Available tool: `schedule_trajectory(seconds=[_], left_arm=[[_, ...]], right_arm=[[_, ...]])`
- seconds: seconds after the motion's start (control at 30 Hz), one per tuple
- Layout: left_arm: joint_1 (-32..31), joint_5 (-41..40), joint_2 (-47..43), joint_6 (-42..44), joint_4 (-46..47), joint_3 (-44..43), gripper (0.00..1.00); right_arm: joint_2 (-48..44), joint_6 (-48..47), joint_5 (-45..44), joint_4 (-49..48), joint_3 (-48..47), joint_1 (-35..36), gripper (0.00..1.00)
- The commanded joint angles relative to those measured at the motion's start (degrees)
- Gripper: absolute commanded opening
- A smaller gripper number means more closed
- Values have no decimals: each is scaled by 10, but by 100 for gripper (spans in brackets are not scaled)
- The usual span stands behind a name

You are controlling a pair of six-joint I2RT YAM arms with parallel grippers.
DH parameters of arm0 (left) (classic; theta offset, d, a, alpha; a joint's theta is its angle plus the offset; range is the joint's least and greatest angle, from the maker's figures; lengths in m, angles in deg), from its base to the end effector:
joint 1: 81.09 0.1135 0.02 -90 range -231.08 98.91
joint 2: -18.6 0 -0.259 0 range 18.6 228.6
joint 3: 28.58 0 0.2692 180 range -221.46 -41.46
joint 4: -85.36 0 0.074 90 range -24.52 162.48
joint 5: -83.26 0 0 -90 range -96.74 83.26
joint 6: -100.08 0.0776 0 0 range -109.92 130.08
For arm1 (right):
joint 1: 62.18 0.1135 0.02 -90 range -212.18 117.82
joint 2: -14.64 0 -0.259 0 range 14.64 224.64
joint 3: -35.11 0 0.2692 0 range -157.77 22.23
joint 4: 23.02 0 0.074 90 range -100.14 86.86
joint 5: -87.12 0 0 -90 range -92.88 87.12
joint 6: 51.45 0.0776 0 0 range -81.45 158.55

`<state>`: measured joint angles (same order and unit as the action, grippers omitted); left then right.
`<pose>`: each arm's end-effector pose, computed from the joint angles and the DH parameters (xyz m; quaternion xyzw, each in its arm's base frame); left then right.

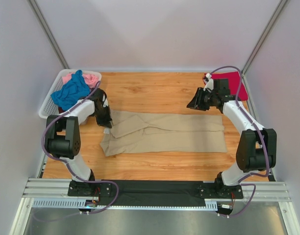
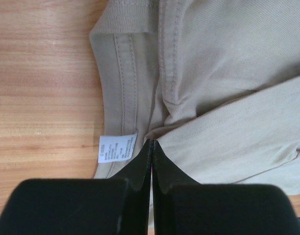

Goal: Fold and stack the t-shirts
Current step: Fold the tshirt

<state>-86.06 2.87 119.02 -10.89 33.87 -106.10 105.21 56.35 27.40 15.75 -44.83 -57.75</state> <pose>0.3529 -0.0437 0.1185 -0.1261 0.9792 -0.1112 0.1132 0.3748 0.0683 0.2158 0.0154 0.9097 0.3049 0.2814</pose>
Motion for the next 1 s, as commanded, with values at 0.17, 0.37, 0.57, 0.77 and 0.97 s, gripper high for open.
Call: schedule_trajectory(seconds=[0.17, 0.37, 0.57, 0.77, 0.97], left_arm=[[-57, 53, -109, 51, -56, -33, 0], [-117, 60, -130, 71, -83, -10, 0], [-134, 86, -156, 92, -88, 36, 0], [-134, 149, -146, 128, -109, 43, 6], [-134, 151, -103, 159, -164, -20, 24]], right_arm=[[-31, 13, 1, -15, -4, 0, 30], [-33, 9, 1, -8, 5, 0, 30], [-48, -2, -13, 13, -1, 1, 30], [-46, -2, -12, 15, -5, 0, 30], [-38, -8, -14, 19, -10, 1, 30]])
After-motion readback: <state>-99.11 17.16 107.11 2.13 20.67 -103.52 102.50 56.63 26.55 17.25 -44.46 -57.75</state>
